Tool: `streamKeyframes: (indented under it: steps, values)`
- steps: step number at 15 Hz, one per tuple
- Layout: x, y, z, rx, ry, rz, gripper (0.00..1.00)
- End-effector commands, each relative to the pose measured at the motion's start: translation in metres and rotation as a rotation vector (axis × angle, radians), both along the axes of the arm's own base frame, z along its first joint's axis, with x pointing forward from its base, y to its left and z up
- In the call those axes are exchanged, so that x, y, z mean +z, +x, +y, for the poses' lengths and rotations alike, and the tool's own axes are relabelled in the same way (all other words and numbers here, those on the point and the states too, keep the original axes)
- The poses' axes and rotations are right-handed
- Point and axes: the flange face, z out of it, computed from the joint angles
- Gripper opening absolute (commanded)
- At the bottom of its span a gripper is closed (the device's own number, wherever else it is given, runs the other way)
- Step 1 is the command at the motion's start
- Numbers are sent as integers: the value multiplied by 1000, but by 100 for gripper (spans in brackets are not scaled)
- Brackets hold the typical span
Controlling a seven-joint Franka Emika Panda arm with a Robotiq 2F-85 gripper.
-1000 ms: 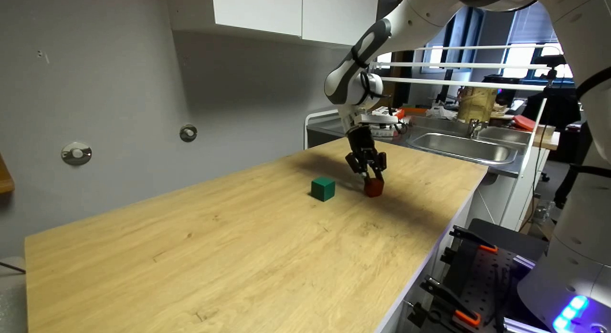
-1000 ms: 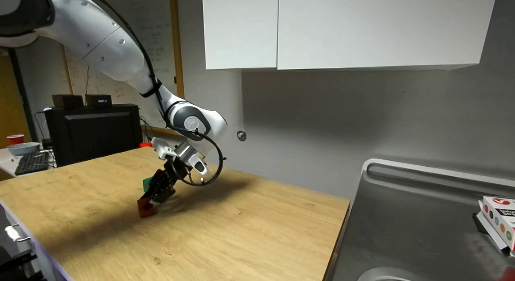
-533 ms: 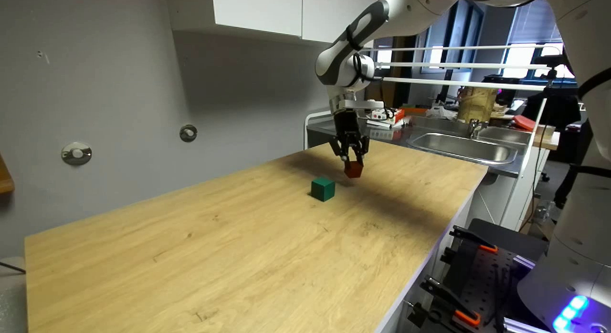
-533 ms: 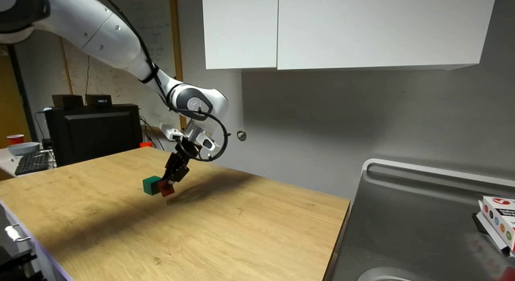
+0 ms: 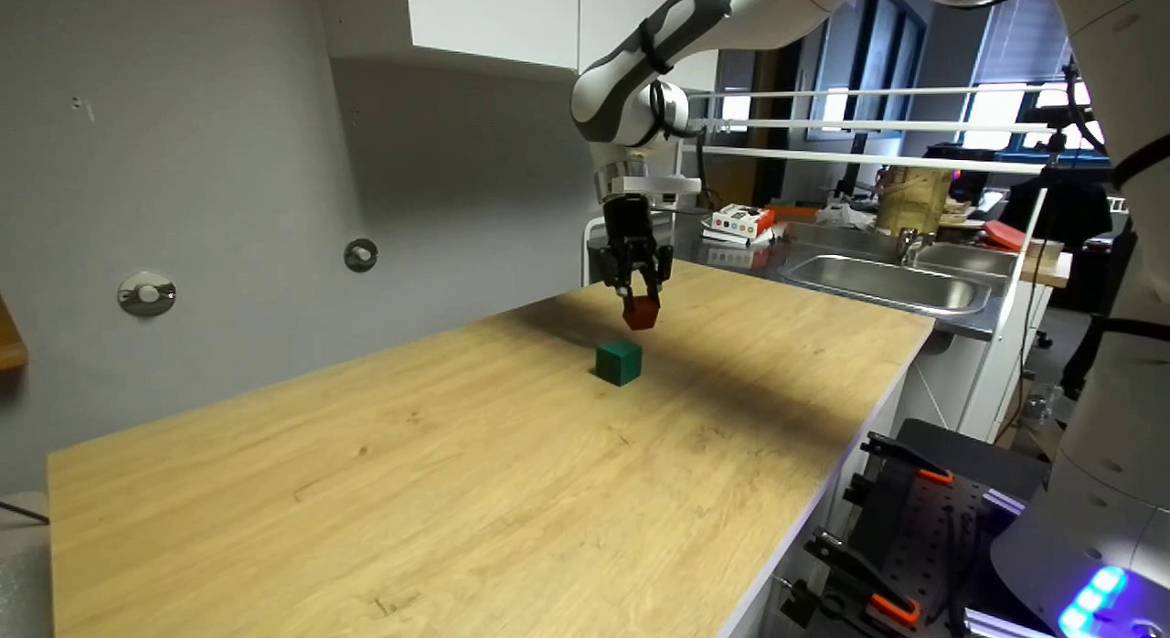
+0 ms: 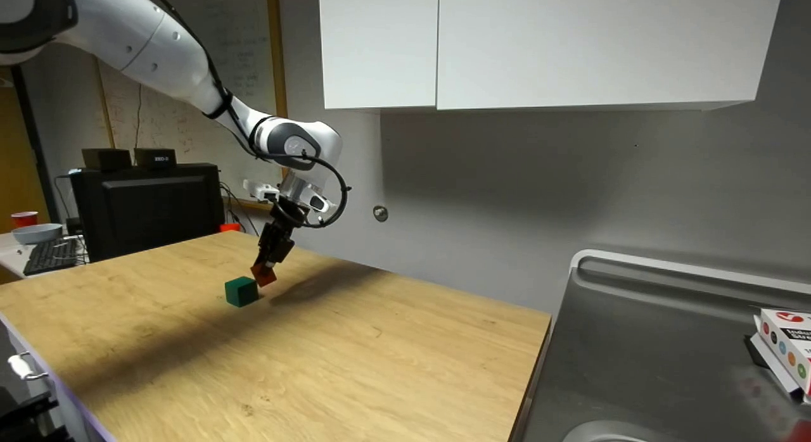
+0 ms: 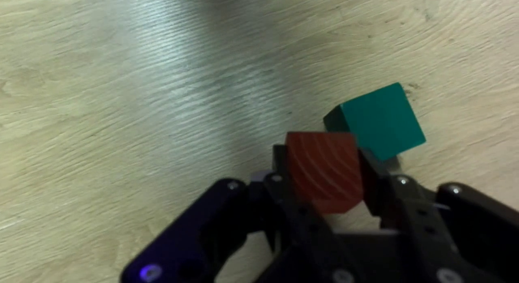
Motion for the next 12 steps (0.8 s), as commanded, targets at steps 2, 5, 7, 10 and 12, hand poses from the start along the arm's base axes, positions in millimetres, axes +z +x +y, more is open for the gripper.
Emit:
streamKeyframes:
  steps: [2, 5, 7, 10, 12]
  values:
    - [17, 7, 34, 35, -41, -11, 19]
    - [16, 8, 51, 62, -44, -7, 19]
    - [11, 7, 60, 72, -39, 5, 19]
    - [4, 4, 69, 88, -38, 21, 19]
    - [-3, 2, 70, 92, -38, 35, 19]
